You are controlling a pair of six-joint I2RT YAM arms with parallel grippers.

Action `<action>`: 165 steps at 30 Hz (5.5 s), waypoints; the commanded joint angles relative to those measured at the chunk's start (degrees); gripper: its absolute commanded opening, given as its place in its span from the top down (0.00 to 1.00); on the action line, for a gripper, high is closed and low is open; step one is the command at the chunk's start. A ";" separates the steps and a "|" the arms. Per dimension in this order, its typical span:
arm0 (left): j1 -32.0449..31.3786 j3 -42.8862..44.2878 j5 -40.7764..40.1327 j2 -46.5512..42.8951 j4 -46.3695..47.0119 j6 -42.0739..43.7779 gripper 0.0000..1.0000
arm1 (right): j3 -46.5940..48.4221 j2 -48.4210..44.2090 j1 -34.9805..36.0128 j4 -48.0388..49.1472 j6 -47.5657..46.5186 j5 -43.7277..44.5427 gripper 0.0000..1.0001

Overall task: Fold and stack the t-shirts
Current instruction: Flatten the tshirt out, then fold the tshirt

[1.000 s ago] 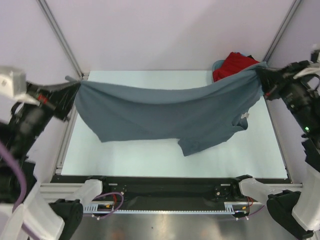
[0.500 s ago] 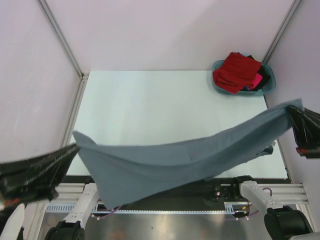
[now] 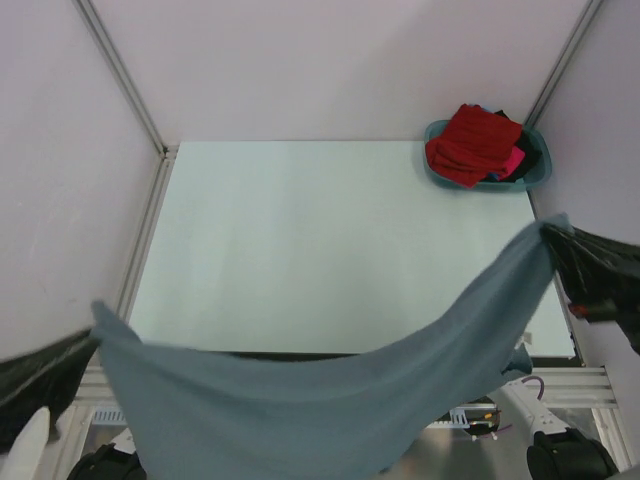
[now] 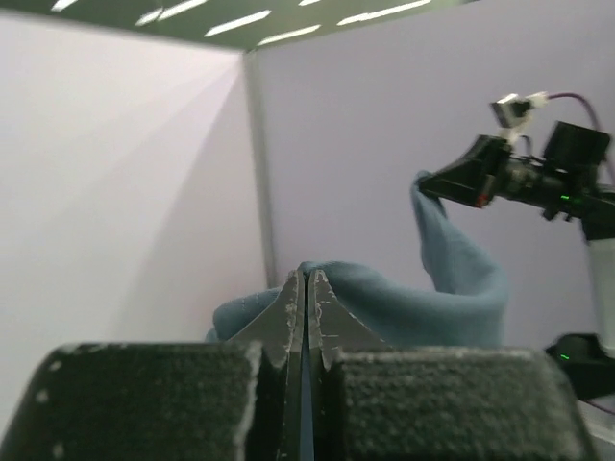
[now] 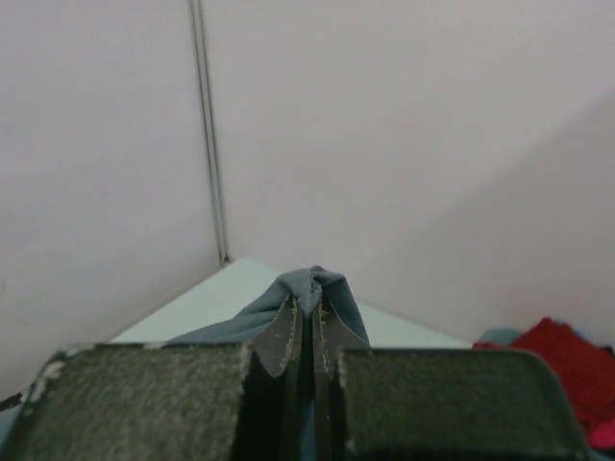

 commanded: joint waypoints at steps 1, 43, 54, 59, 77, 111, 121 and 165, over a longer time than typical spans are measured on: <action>0.07 -8.66 -12.14 5.12 -4.85 4.41 1.00 | -9.67 3.95 -0.53 5.45 1.33 0.37 1.00; 12.72 -21.46 -31.40 79.20 24.95 15.49 1.00 | -14.20 76.97 5.19 43.79 -3.32 17.86 1.00; 13.87 -20.71 -30.71 83.00 23.35 16.56 1.00 | -12.91 78.50 5.62 38.86 -4.47 18.56 1.00; 13.87 -33.80 -24.64 74.76 28.54 10.77 1.00 | -22.34 70.67 7.03 38.78 -4.38 19.52 1.00; 12.73 -52.62 -34.29 57.24 22.22 6.97 1.00 | -39.84 56.16 16.26 28.76 -1.05 32.61 1.00; 5.52 -41.82 -60.23 70.53 -0.99 4.07 0.53 | -50.74 49.41 16.62 19.24 19.61 43.43 0.04; 4.99 -29.86 -40.83 71.83 4.46 5.13 0.45 | -46.52 57.19 5.28 32.08 19.87 26.58 0.04; 2.97 -31.45 -29.29 74.03 6.75 7.58 0.51 | -33.77 76.90 -0.70 34.02 20.40 14.70 0.50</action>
